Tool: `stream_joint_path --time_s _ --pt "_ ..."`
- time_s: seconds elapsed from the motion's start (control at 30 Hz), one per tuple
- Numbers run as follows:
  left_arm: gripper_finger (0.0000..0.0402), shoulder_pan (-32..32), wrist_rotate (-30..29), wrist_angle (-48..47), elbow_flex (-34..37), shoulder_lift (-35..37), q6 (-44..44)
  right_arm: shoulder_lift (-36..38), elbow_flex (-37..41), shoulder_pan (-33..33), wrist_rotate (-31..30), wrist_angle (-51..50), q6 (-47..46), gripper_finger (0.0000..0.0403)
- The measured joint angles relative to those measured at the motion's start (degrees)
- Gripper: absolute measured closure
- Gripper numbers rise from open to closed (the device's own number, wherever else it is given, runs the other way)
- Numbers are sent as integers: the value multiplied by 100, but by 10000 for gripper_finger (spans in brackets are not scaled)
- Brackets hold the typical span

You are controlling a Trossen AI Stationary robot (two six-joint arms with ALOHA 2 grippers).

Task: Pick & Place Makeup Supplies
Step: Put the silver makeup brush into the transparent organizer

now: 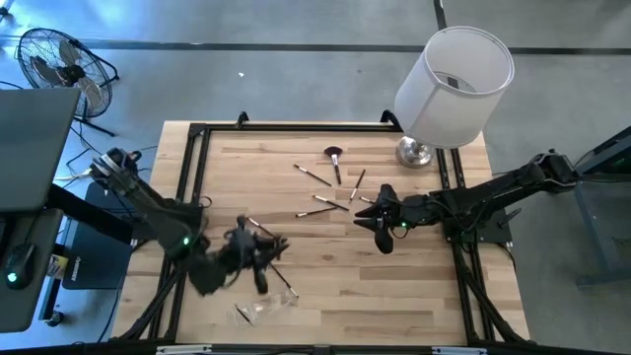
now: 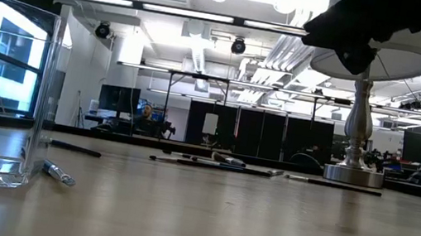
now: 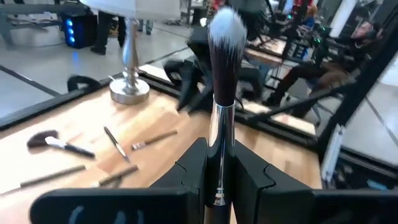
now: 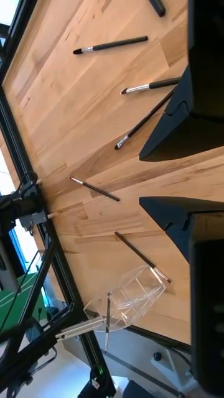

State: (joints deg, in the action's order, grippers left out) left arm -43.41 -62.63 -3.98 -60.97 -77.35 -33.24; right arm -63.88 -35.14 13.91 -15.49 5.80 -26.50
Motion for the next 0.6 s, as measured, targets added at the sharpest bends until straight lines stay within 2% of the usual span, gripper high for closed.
stream_joint_path --time_s 0.2,0.43,0.6 --pt "363 -757 -574 -88 8 -390 -562 -2 0 0 94 70 -55 307" --pt "363 -1358 -538 203 585 -426 -1060 -2 0 0 -65 555 -354 307" --pt "363 -1630 -138 1127 1267 -423 -1060 -2 0 0 -88 868 -580 307"
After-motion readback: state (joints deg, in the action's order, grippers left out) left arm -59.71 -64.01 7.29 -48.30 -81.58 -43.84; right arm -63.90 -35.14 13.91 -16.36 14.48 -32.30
